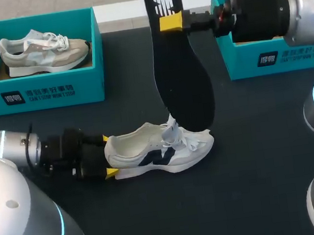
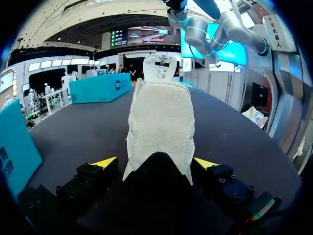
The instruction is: Take the shoe out of the shoebox, open the shoe tongue, remove and reinsert the insole, then place the shoe into the shoebox
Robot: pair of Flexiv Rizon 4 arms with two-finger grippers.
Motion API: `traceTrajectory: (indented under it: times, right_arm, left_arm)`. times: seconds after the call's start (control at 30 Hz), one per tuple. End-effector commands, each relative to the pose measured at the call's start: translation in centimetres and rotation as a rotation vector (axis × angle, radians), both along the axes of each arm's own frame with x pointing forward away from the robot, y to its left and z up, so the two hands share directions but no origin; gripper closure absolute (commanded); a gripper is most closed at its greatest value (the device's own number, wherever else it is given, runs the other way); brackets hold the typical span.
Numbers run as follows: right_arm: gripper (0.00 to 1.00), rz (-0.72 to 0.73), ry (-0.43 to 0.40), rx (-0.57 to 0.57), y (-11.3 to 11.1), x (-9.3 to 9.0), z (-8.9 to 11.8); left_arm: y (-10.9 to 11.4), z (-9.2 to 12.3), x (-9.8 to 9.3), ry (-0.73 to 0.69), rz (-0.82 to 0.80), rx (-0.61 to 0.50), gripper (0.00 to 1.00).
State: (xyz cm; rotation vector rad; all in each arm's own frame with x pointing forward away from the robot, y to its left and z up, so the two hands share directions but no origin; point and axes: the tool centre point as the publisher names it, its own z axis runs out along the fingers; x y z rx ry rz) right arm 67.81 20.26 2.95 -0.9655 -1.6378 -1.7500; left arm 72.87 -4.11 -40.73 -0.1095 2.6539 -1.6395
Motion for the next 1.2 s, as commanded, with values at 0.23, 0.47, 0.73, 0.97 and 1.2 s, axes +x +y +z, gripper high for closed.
traceTrajectory:
  times: [0.23,0.47,0.73,0.97,1.2]
  right_arm:
    - [1.0,-0.001,0.002,-0.002,0.3,0.1,0.0]
    - [1.0,-0.001,0.002,-0.002,0.3,0.1,0.0]
    - [1.0,-0.001,0.002,-0.002,0.3,0.1,0.0]
    - [1.0,-0.001,0.002,-0.002,0.3,0.1,0.0]
    - [1.0,-0.001,0.002,-0.002,0.3,0.1,0.0]
  left_arm:
    - [1.7,2.6,-0.3,0.061,-0.041,0.188,0.0]
    - [1.7,2.6,-0.3,0.061,-0.041,0.188,0.0]
    - [1.7,4.4,-0.3,0.036,-0.055,0.316,0.0]
    - [2.4,6.4,-0.3,0.046,-0.064,0.472,0.0]
    - [1.8,7.3,0.3,0.09,-0.056,0.707,0.0]
